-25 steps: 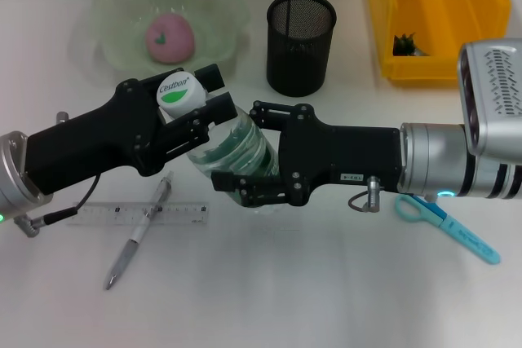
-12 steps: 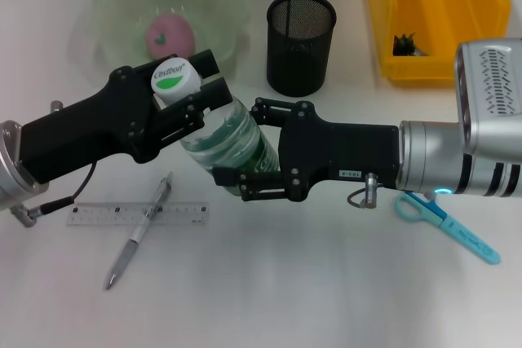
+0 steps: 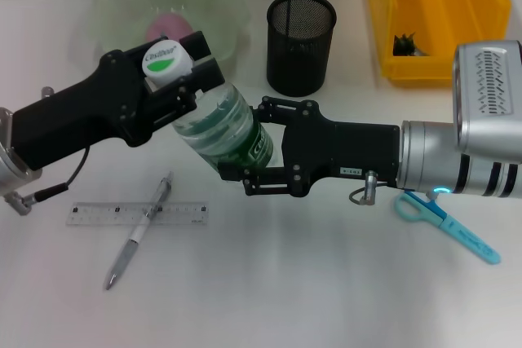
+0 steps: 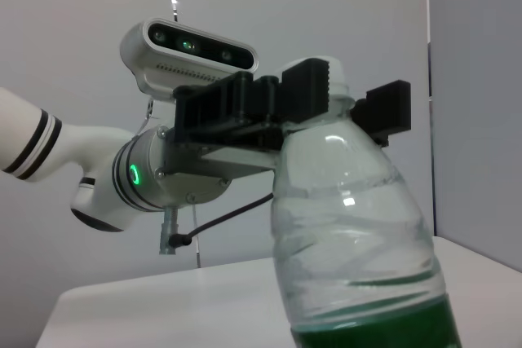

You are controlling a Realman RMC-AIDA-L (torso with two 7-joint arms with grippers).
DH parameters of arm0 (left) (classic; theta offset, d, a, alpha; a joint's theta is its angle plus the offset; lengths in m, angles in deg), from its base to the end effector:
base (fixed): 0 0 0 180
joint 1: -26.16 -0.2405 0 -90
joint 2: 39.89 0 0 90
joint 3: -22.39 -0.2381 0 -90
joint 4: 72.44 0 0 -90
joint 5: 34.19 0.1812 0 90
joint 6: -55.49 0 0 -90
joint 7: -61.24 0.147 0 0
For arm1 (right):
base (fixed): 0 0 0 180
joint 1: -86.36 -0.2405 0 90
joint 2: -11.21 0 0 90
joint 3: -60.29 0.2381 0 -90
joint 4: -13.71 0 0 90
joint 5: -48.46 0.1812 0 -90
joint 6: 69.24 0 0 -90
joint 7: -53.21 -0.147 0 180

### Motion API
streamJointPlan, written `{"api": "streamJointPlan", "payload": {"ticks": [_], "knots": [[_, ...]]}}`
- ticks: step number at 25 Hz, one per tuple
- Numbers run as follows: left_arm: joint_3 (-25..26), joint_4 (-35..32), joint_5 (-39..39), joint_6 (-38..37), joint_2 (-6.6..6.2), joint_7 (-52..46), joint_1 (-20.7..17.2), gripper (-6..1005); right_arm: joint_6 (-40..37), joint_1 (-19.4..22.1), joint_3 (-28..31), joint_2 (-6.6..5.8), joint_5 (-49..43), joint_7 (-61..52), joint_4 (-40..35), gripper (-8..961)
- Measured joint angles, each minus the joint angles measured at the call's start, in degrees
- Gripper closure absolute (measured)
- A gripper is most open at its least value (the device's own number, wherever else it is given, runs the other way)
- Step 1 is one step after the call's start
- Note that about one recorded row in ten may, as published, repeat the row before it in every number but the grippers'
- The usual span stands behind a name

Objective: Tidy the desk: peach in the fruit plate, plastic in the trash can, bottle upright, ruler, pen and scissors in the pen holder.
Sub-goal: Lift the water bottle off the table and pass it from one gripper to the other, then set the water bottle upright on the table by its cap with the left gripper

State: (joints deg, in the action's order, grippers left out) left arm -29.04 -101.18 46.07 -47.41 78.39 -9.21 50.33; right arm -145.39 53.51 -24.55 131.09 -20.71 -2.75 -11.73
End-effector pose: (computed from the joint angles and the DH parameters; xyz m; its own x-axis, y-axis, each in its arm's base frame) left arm -0.1980 0.2647 0.0252 0.4782 0.1801 0.8596 0.3779 -0.9257 -0.0163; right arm 0.1680 0.2873 -0.0690 0.7917 -0.0741 -0.6064 -0.1875 -0.9742 -0.1257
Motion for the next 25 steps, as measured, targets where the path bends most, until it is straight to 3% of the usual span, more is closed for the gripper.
{"api": "streamJointPlan", "payload": {"ticks": [25], "knots": [[3.5,-3.1,-0.2,1.4,-0.35,-1.8,0.5,551,2.6,1.0,0.7,0.0,-0.1,1.2,0.6,178]]}}
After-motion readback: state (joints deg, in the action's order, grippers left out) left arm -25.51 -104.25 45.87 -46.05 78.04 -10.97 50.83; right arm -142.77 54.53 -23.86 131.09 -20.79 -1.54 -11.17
